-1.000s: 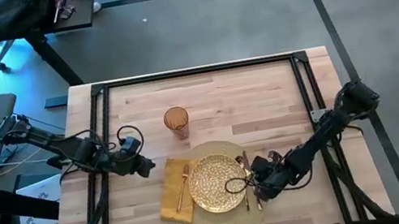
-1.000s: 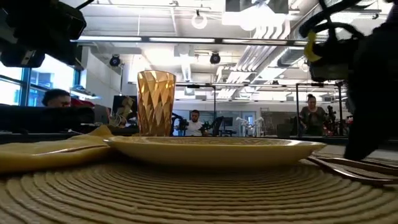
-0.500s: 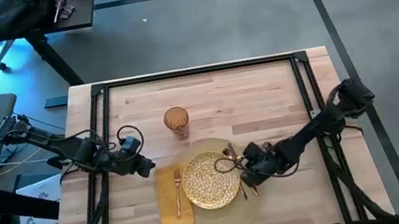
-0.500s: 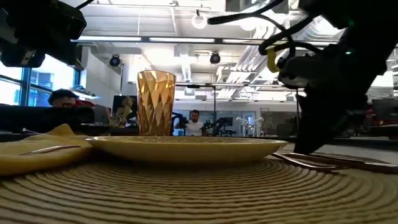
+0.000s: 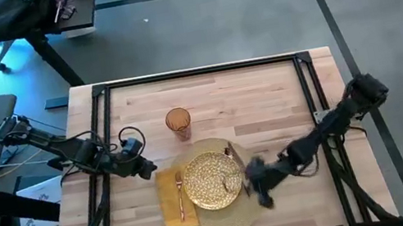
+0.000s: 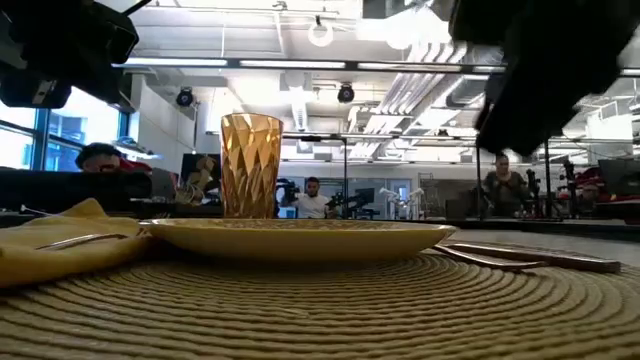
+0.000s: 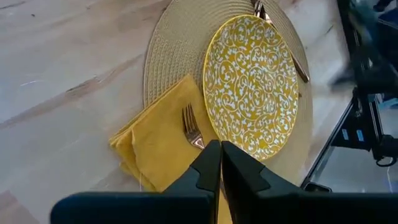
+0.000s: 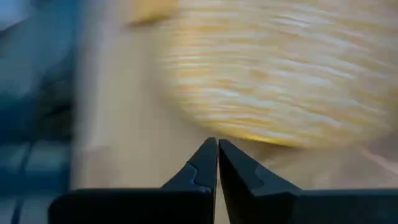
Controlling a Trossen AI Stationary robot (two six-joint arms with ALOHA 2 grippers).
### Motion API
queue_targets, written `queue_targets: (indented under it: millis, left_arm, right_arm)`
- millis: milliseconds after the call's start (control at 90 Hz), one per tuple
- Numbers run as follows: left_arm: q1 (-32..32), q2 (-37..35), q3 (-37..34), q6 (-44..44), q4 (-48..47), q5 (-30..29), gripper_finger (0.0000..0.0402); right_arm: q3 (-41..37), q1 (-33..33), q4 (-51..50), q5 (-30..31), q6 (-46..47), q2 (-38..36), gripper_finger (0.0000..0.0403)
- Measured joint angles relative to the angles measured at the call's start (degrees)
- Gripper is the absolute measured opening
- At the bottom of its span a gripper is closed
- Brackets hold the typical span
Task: Set table place
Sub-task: Adjust the yellow tablemat, then return to Home Position
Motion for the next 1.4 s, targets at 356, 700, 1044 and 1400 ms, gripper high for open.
queue_targets:
  millis: [356, 700, 1044, 1400]
  left_arm:
    - [0.0, -0.2, 0.0, 0.5, 0.1, 3.9, 0.0000]
    - [0.0, -0.6, 0.0, 2.9, 0.0, 7.3, 0.0000]
    - [-0.1, -0.7, 0.0, 8.1, 0.2, 10.7, 0.0000]
    - [-0.1, -2.8, 0.0, 13.6, 1.1, 10.8, 0.0000]
  right_arm:
    - [6.3, 3.5, 13.0, -1.7, -1.7, 18.0, 0.0000]
    - [17.9, 3.4, 12.3, 6.1, 6.9, 28.5, 0.0000]
    - [28.5, 3.1, 3.3, 11.1, 12.7, 32.5, 0.0000]
    - [29.7, -0.8, 1.9, -9.0, 16.8, 24.8, 0.0000]
